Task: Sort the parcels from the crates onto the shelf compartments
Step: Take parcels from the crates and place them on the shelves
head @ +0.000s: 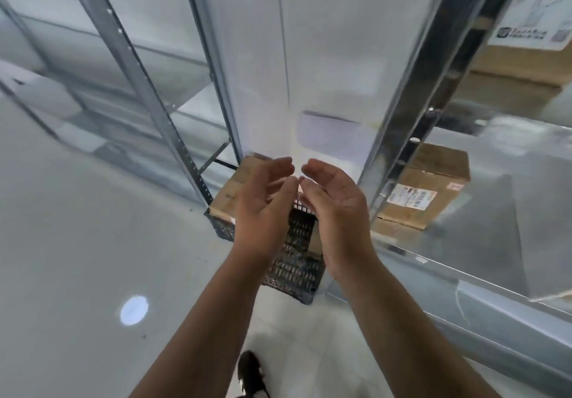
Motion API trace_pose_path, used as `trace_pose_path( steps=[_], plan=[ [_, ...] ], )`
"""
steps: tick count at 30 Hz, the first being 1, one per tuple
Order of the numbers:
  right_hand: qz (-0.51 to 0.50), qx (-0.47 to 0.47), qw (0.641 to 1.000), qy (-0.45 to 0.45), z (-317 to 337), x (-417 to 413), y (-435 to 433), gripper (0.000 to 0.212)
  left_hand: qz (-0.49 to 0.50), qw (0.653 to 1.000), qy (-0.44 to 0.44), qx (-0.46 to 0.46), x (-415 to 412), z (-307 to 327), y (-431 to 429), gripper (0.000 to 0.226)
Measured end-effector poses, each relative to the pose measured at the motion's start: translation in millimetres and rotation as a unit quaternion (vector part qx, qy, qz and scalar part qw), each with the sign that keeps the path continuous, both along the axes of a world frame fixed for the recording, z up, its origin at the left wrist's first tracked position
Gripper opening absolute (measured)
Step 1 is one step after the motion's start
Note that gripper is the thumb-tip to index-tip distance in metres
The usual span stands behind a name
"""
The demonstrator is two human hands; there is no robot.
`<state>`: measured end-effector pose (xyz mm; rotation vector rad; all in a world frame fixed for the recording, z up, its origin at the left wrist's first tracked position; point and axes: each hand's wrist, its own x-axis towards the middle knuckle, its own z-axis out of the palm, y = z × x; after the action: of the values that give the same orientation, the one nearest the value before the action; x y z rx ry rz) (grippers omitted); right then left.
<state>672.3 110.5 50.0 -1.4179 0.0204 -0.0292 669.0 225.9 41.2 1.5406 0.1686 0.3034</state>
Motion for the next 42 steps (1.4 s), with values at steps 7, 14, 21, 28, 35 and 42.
trace_pose_path(
  steps=[7,14,21,28,35,42],
  plan=[
    [-0.023,0.049,0.987,0.149,-40.7,29.5,76.2,0.018,-0.051,0.997,0.057,0.006,32.2,-32.9,84.2,0.022],
    [-0.055,0.040,0.979,0.191,-62.3,62.6,114.2,0.019,-0.057,0.992,0.114,-0.008,63.9,-61.5,128.7,0.025],
    [-0.067,0.036,0.969,0.237,-102.8,104.8,120.5,0.020,-0.115,0.980,0.161,0.029,114.9,-92.0,130.1,0.024],
    [-0.067,0.106,0.932,0.339,-155.8,169.0,105.3,0.021,-0.131,0.963,0.208,0.110,194.5,-128.8,109.4,0.023],
    [-0.123,0.105,0.911,0.379,-194.0,218.9,78.3,0.017,-0.169,0.941,0.264,0.126,252.4,-172.4,81.2,0.022],
    [-0.174,0.071,0.885,0.425,-243.6,239.9,66.9,0.024,-0.224,0.910,0.332,0.110,280.3,-220.4,63.8,0.019]
  ],
)
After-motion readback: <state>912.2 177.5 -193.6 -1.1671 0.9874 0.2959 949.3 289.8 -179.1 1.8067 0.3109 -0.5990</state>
